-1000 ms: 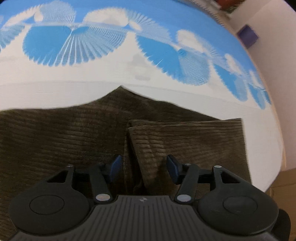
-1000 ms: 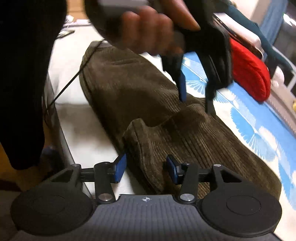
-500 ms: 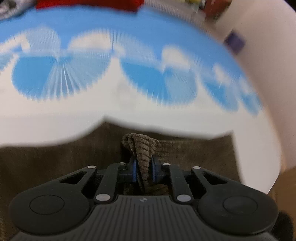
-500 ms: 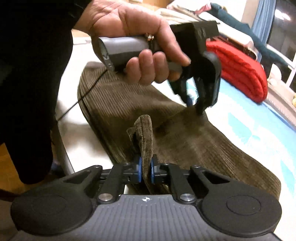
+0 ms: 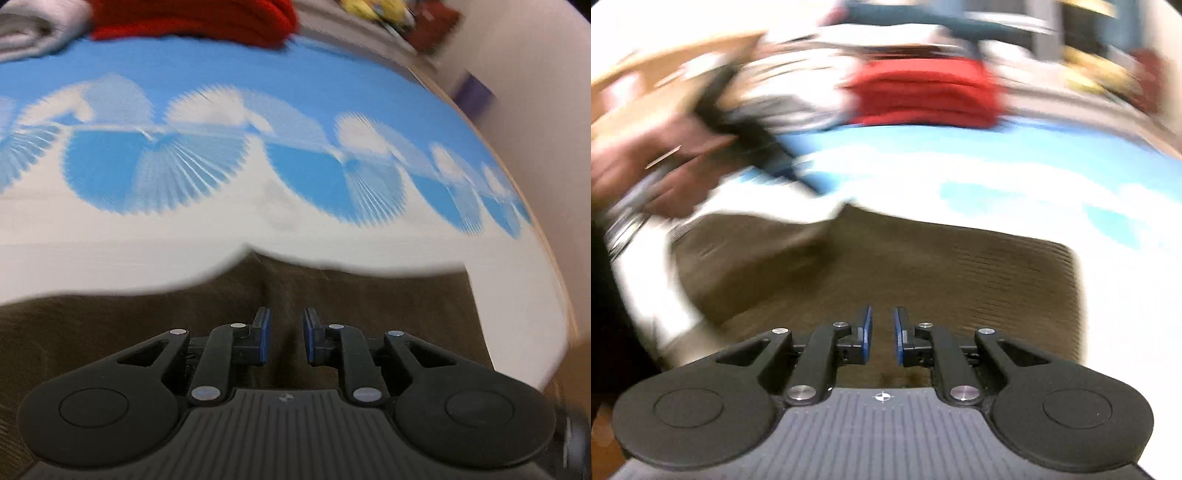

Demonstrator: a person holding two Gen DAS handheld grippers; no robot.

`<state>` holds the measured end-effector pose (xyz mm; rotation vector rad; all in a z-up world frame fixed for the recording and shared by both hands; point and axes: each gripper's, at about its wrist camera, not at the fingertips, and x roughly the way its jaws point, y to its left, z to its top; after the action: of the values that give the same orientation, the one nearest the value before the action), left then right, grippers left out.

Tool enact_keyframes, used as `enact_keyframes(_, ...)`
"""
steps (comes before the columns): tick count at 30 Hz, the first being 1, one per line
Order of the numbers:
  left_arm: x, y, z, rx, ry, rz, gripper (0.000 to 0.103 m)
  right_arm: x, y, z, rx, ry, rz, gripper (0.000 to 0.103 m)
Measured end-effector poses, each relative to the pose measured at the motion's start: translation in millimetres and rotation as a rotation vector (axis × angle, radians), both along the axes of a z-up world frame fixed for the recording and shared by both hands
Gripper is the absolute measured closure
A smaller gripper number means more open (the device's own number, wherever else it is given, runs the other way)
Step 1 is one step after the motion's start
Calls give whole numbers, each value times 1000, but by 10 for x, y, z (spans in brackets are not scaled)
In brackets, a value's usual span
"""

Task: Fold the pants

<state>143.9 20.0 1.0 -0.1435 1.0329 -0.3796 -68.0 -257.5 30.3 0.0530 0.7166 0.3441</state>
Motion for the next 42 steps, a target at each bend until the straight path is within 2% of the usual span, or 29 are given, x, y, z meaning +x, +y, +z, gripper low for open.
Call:
enact_keyframes(2, -108, -88, -35, 14, 15, -95, 83, 74, -235, -91, -16, 72, -140, 90)
enact_keyframes(5, -352, -287, -203, 74, 67, -256, 81, 172, -461, -418, -166, 264, -291, 94)
enact_keyframes(8, -536, -447, -506, 233, 163, -356, 81, 166, -613, -423, -105, 278, -379, 94)
enact_keyframes(9, -636, -500, -530, 290, 132, -391, 82, 156, -621, -374, -98, 264, -396, 94)
enact_keyframes(10, -706, -531, -508, 314, 97, -411, 81, 128, -572, -356, -99, 244, -408, 94)
enact_keyframes(11, -761, -542, -476, 314, 76, -419, 81, 95, -580, -314, -94, 223, -420, 94)
enact_keyframes(13, -846, -522, -429, 265, 66, -427, 80, 35, -622, -278, -74, 211, -423, 94)
enact_keyframes(14, -901, -532, -453, 274, 70, -442, 80, 36, -630, -295, -83, 227, -412, 93)
enact_keyframes(16, -1044, -585, -550, 353, 65, -479, 80, 58, -585, -434, -143, 280, -385, 93)
enact_keyframes(18, -1153, -614, -522, 383, 13, -488, 79, 75, -534, -426, -169, 264, -386, 93)
enact_keyframes(20, -1168, -551, -429, 358, -14, -418, 75, 71, -477, -330, -155, 230, -398, 90)
enact_keyframes(21, -1182, -476, -354, 337, -36, -363, 70, 45, -468, -262, -135, 200, -399, 90)
enact_keyframes(23, -1205, -305, -207, 285, -72, -263, 68, -8, -429, -110, -115, 143, -391, 88)
enact_keyframes(27, -1311, 267, 25, 138, -112, -31, 57, -27, -331, 291, -85, 14, -332, 73)
enact_keyframes(30, -1419, 705, 70, 97, -137, 112, 52, 2, -295, 566, -57, -86, -251, 60)
enact_keyframes(31, -1485, 877, 38, 83, -140, 161, 50, 11, -290, 595, -50, -104, -232, 59)
enact_keyframes(34, -1590, 1354, -108, 88, -89, 303, 50, 54, -259, 479, -22, -109, -214, 58)
enact_keyframes(37, -1683, 1658, -268, 101, -46, 412, 50, 166, -170, 202, -1, 3, -234, 58)
enact_keyframes(38, -1725, 1746, -297, 99, -37, 447, 50, 206, -128, 168, 8, 15, -233, 59)
enact_keyframes(42, -1740, 2050, -350, 81, 24, 545, 49, 303, 68, 96, -15, 15, -185, 59)
